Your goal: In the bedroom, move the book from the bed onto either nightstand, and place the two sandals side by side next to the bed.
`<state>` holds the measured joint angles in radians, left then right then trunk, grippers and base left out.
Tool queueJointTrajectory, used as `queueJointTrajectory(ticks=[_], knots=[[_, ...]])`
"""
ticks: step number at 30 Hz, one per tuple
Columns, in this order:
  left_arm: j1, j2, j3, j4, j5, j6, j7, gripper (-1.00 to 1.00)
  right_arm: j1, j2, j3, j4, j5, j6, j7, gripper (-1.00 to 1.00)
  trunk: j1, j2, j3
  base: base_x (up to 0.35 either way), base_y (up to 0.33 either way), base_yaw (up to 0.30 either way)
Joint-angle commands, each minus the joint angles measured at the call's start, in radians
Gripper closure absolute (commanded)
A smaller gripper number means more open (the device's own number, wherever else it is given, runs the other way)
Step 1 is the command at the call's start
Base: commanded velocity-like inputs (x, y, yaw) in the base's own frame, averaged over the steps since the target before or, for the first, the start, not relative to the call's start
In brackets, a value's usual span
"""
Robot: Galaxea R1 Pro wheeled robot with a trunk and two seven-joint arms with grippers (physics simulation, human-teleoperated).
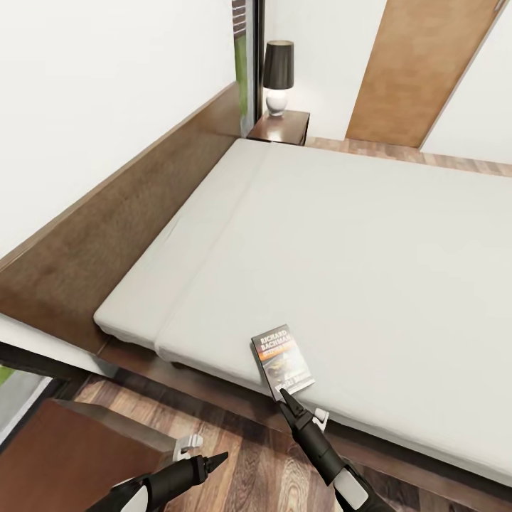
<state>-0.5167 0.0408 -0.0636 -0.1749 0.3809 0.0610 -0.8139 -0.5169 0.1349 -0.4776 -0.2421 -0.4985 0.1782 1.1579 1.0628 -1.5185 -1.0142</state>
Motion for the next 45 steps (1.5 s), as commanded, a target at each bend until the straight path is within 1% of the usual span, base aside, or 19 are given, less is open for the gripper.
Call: queueJointTrajectory(ticks=[1,12,37,41,45], knots=[[0.0,0.001,-0.007,0.0,0.01,0.006,-0.003,-1.0,0.0,0.0,0.002,0.0,-0.009,0.01,0.002,-1.0,0.004,-0.008,-0.004,0.0,0.0,0.0],[0.0,0.001,-0.006,0.0,0.01,0.006,-0.003,-1.0,0.0,0.0,0.002,0.0,-0.009,0.01,0.003,-1.0,0.046,-0.085,-0.038,0.0,0.0,0.0],[0.0,0.001,-0.006,0.0,0.01,0.006,-0.003,-1.0,0.0,0.0,0.002,0.0,-0.009,0.01,0.003,-1.0,0.046,-0.085,-0.038,0.0,0.0,0.0],[0.0,0.001,-0.006,0.0,0.01,0.006,-0.003,-1.0,0.0,0.0,0.002,0.0,-0.009,0.01,0.003,-1.0,0.061,-0.113,-0.051,0.0,0.0,0.0],[0.0,0.001,-0.006,0.0,0.01,0.006,-0.003,-1.0,0.0,0.0,0.002,0.0,-0.009,0.01,0.003,-1.0,0.061,-0.113,-0.051,0.0,0.0,0.0]])
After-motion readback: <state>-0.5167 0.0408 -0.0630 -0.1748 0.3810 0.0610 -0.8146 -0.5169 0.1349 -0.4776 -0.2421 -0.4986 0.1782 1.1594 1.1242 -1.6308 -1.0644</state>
